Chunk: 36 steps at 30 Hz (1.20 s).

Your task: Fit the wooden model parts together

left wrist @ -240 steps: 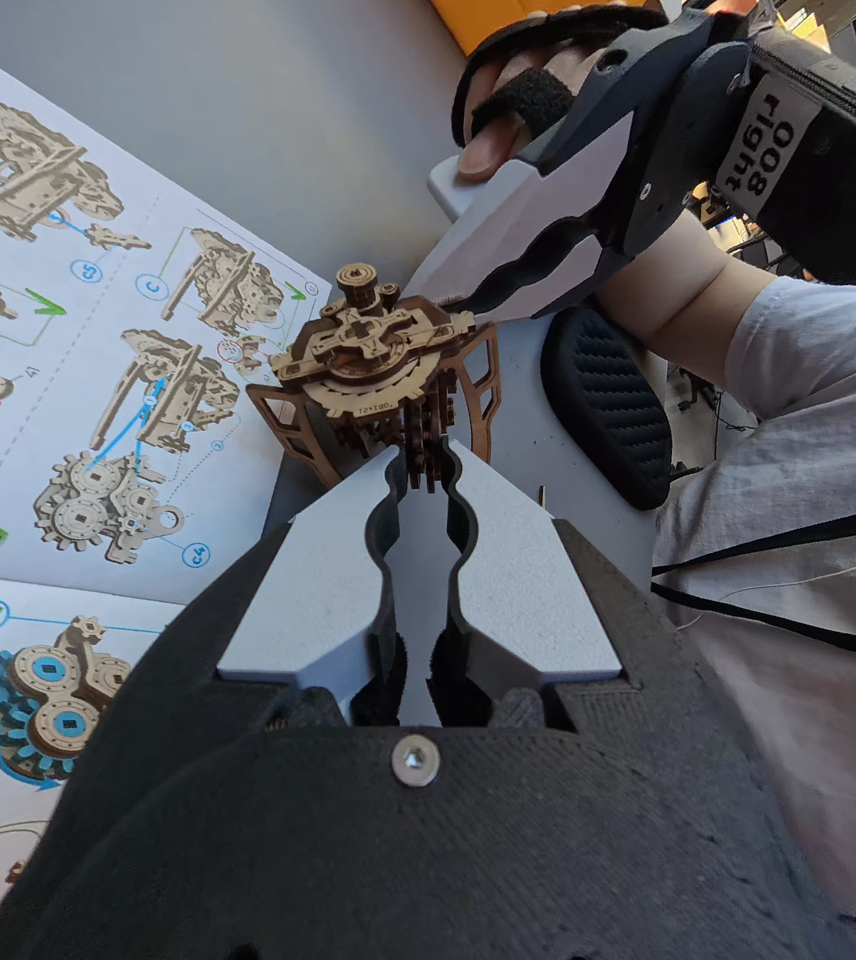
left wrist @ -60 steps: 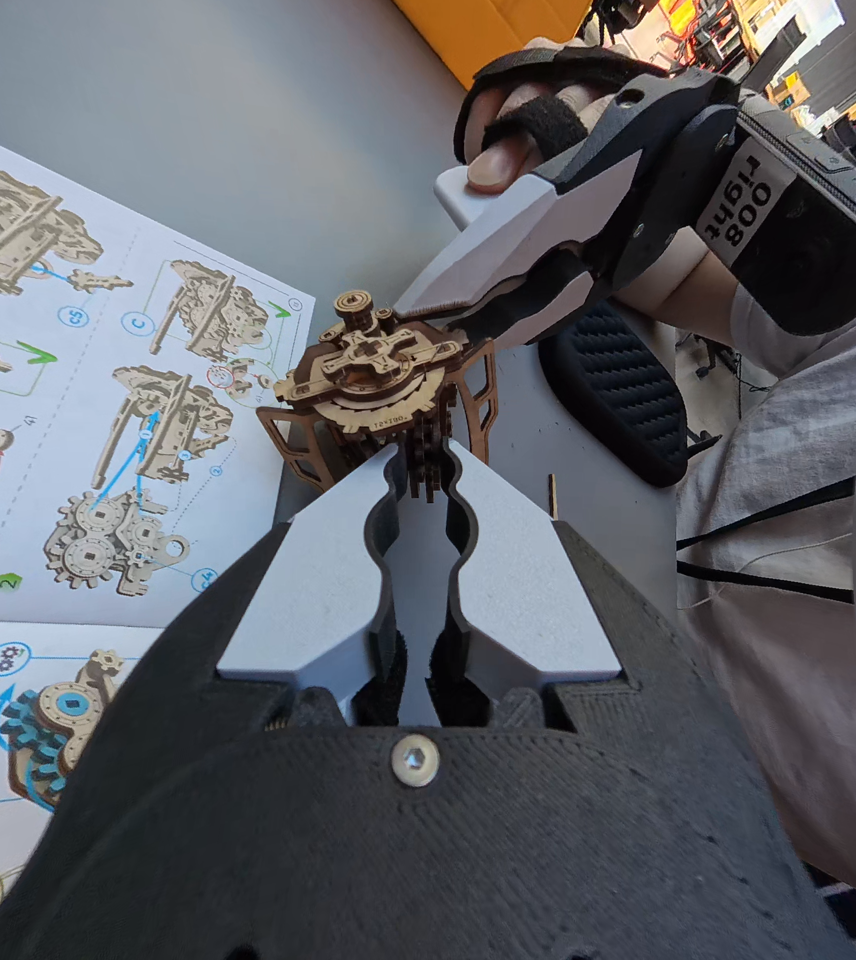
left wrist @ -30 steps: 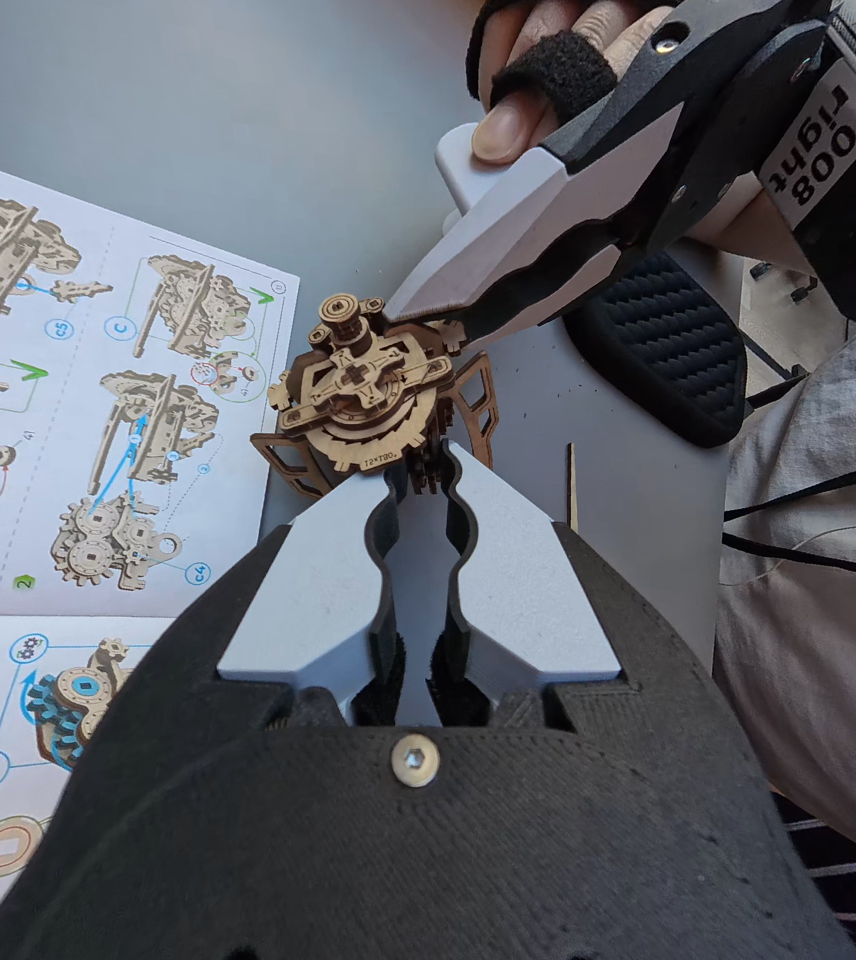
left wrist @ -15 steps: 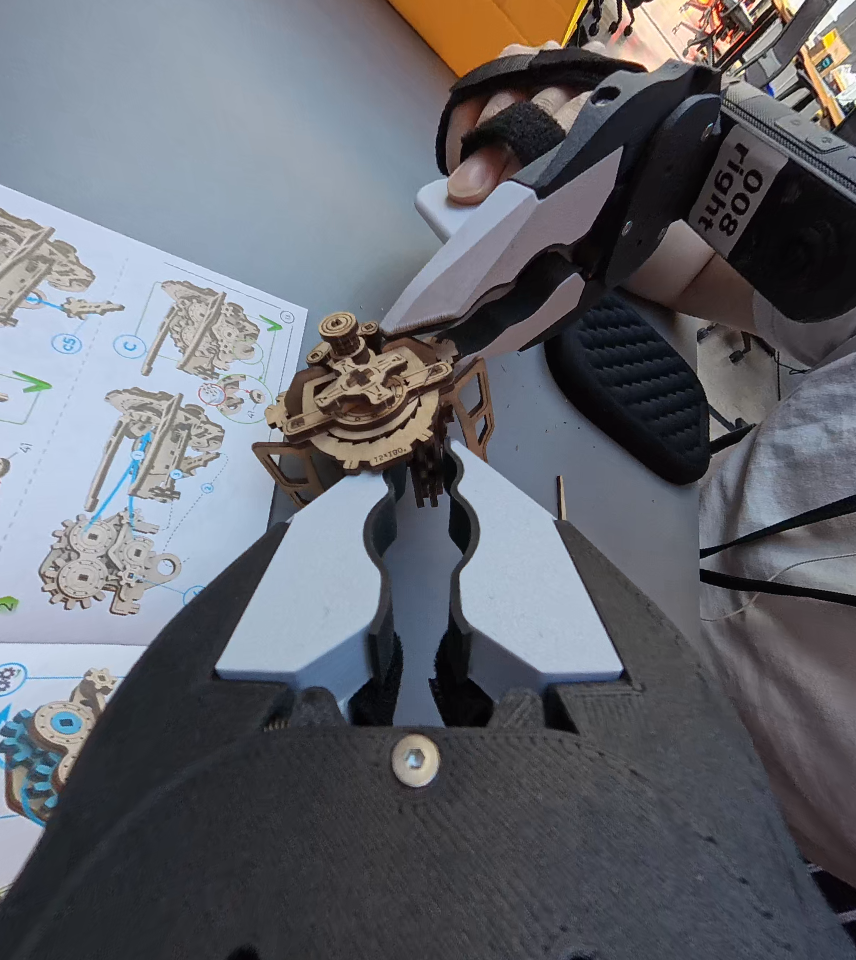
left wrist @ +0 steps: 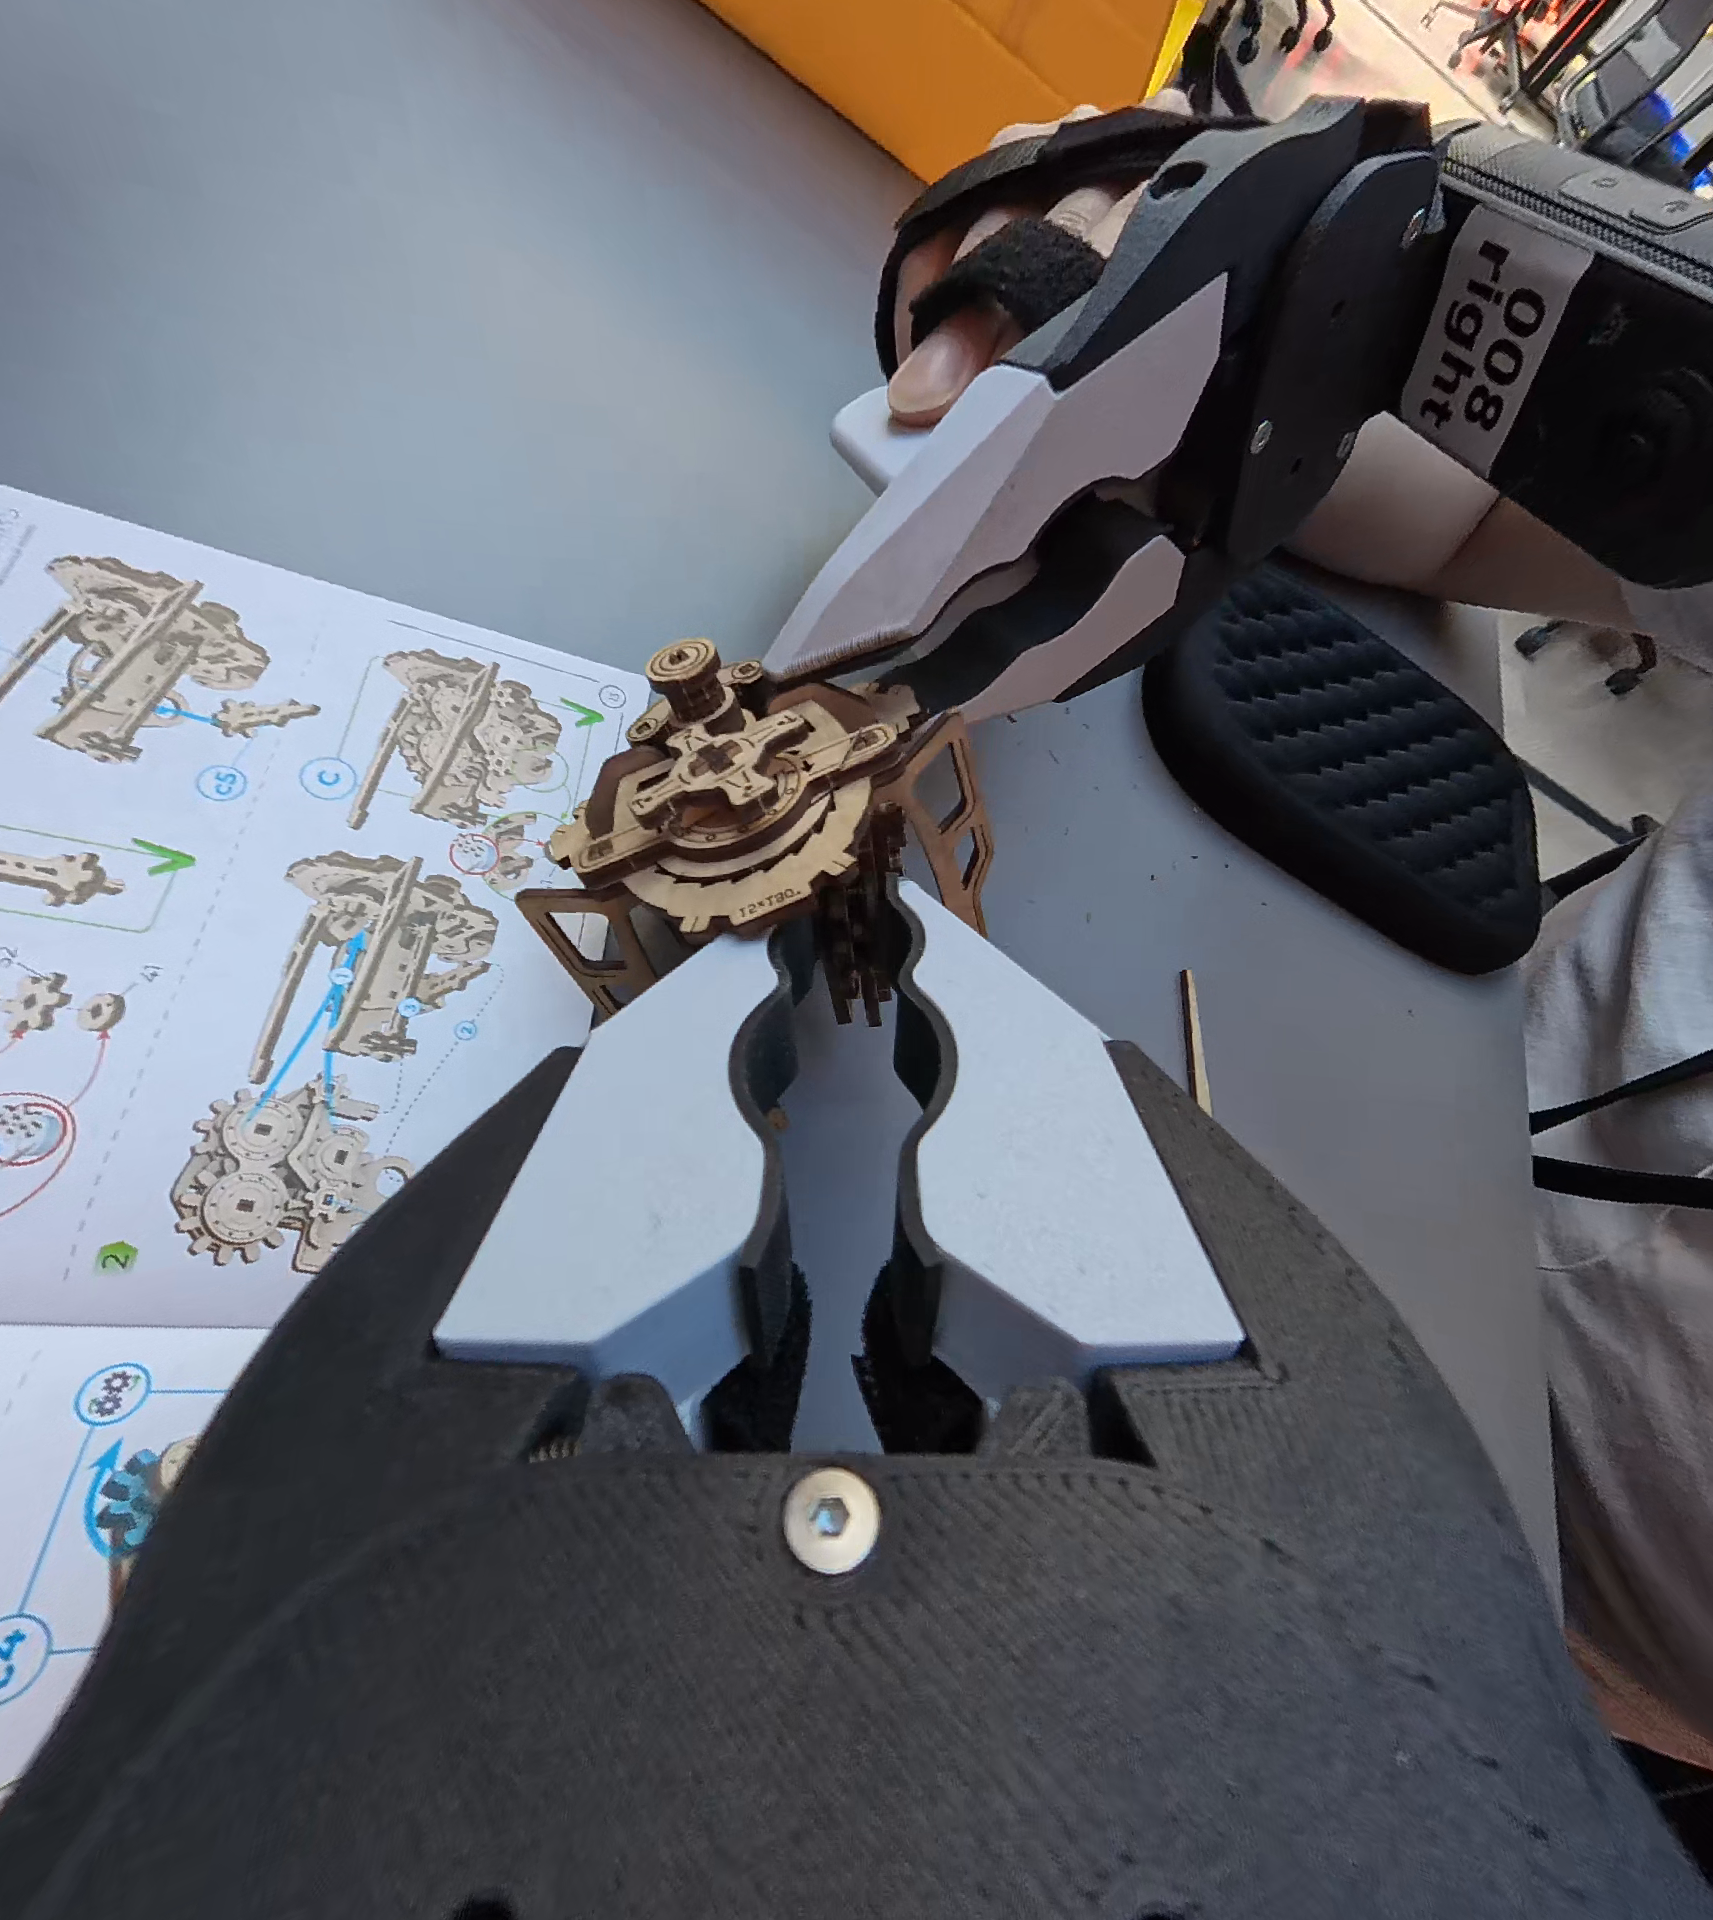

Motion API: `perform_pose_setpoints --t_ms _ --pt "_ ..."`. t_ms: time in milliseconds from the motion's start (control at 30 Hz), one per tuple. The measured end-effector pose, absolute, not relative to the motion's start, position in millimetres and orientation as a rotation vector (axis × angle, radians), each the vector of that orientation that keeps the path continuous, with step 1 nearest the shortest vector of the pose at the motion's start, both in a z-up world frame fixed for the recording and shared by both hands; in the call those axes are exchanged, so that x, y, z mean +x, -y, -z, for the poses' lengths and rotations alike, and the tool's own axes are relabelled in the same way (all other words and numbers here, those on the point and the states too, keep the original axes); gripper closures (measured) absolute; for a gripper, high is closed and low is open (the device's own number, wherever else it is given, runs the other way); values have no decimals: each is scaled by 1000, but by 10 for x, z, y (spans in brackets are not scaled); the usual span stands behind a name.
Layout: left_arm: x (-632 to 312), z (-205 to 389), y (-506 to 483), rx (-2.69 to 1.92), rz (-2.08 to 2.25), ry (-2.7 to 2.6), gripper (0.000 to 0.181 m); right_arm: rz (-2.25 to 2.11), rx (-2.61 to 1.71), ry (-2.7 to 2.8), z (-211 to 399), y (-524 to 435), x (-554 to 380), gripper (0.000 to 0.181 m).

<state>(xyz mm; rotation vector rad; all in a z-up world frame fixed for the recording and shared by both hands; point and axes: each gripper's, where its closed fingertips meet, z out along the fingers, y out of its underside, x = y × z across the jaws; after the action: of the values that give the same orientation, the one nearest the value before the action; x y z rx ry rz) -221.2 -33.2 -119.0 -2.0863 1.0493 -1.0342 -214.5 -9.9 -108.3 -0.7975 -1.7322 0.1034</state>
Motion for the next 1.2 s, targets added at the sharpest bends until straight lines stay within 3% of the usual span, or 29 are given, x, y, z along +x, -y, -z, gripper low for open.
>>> perform_pose_setpoints --t_ms 1200 --pt "-2262 1135 343 -2061 1048 -1035 161 -96 -710 1677 1097 111 -2148 166"
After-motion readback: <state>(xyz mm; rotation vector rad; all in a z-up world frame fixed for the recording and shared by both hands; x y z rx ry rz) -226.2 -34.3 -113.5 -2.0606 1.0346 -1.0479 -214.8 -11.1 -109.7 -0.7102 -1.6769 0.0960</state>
